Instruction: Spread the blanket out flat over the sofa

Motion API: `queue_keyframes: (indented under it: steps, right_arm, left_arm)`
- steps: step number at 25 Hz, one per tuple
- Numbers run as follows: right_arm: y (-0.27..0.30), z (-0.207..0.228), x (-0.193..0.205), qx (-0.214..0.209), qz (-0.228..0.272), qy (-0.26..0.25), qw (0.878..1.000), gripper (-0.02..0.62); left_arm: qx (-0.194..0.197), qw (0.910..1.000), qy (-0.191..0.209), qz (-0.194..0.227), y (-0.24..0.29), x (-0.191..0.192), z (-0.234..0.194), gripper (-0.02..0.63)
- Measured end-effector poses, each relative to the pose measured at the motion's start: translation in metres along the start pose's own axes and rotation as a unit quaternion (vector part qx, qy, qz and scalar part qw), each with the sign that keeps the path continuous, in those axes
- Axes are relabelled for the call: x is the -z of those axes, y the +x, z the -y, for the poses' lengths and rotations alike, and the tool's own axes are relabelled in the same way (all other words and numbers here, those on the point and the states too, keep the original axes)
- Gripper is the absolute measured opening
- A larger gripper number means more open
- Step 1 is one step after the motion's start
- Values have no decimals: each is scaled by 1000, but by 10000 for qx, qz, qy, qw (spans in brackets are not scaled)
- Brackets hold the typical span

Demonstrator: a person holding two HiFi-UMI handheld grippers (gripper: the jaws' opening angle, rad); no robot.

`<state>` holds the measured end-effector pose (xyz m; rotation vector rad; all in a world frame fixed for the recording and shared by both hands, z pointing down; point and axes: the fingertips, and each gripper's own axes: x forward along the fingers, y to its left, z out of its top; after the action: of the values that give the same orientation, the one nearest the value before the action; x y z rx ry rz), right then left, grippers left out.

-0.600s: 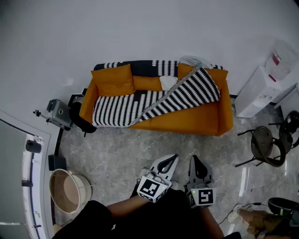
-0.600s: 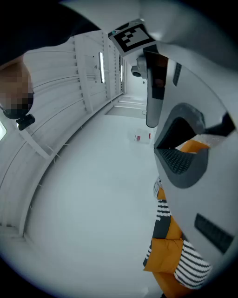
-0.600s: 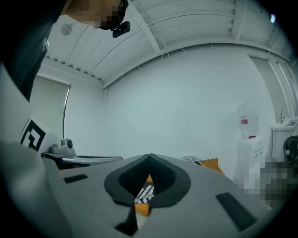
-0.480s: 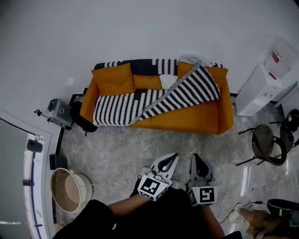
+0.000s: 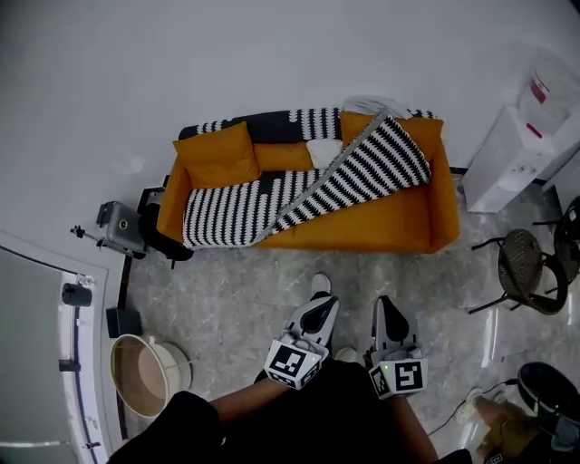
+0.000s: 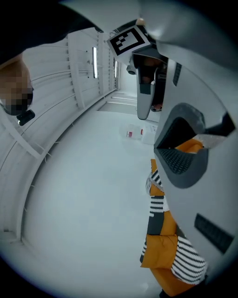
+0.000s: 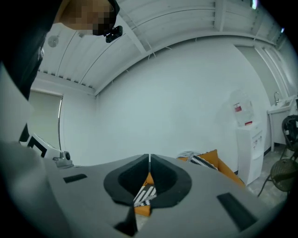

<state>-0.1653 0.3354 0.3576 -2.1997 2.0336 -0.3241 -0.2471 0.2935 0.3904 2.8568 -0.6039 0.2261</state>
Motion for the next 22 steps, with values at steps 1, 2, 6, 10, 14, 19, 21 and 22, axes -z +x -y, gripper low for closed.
queue_keyframes:
  steps: [1, 2, 6, 10, 14, 19, 21, 22]
  right_arm:
    - [7, 7, 3, 26, -57, 22, 10000, 40]
    - [16, 14, 6, 26, -121, 37, 9999, 40]
    - [70, 44, 12, -116, -421, 13, 9990, 38]
    - [148, 80, 12, 108, -759, -300, 9966, 40]
    - [226, 120, -3, 340, -1059, -251, 9935, 40]
    - [325, 164, -14, 641, -1245, -307, 9897, 40]
    - [362, 182, -8, 667, -1373, -149, 9882, 40]
    - [379, 192, -3, 692, -1432, -63, 9873, 40]
  left_arm:
    - [34, 10000, -33, -21, 9, 2, -4, 8]
    - [71, 9999, -79, -43, 20, 3, -9, 8]
    - [273, 9992, -243, -176, 81, 10, -41, 8]
    - [475, 9970, -509, -330, 149, 13, -88, 8]
    - [632, 9945, -686, -482, 219, -6, -139, 8]
    - [697, 9942, -683, -444, 285, -30, -209, 8]
    - [623, 9945, -713, -457, 303, -40, -235, 8]
    - [600, 9945, -728, -452, 313, -42, -245, 8]
